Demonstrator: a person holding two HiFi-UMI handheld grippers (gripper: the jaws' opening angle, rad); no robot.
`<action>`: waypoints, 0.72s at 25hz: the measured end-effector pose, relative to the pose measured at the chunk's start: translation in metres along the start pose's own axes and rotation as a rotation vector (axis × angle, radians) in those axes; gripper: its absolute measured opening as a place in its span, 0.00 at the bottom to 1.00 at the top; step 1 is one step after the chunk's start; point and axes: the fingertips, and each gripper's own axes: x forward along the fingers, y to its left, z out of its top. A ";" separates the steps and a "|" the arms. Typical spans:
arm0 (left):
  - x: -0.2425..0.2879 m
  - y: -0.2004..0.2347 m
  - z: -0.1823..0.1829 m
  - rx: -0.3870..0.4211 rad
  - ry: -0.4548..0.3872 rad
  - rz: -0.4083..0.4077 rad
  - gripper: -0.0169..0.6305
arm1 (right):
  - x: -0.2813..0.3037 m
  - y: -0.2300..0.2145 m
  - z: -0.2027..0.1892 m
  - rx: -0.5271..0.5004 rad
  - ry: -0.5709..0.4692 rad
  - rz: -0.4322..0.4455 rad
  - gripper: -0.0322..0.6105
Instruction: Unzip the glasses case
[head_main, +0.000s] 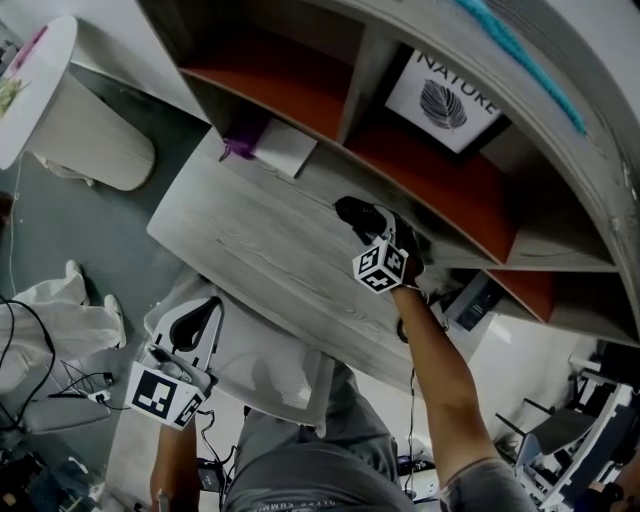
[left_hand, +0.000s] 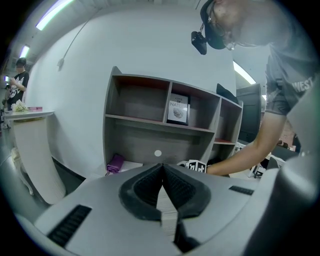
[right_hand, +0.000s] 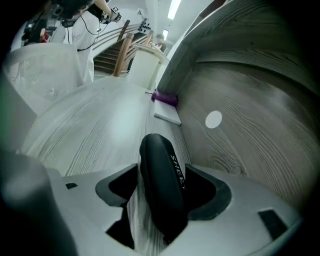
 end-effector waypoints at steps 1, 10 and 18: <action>0.000 0.000 -0.001 -0.001 0.002 -0.001 0.03 | 0.002 -0.003 0.000 -0.008 0.004 -0.016 0.52; -0.001 -0.003 -0.004 -0.003 0.000 -0.011 0.03 | -0.002 -0.012 0.006 0.112 0.004 0.020 0.45; -0.007 -0.006 -0.001 -0.004 -0.021 -0.035 0.03 | -0.049 0.007 0.043 0.143 -0.064 0.076 0.45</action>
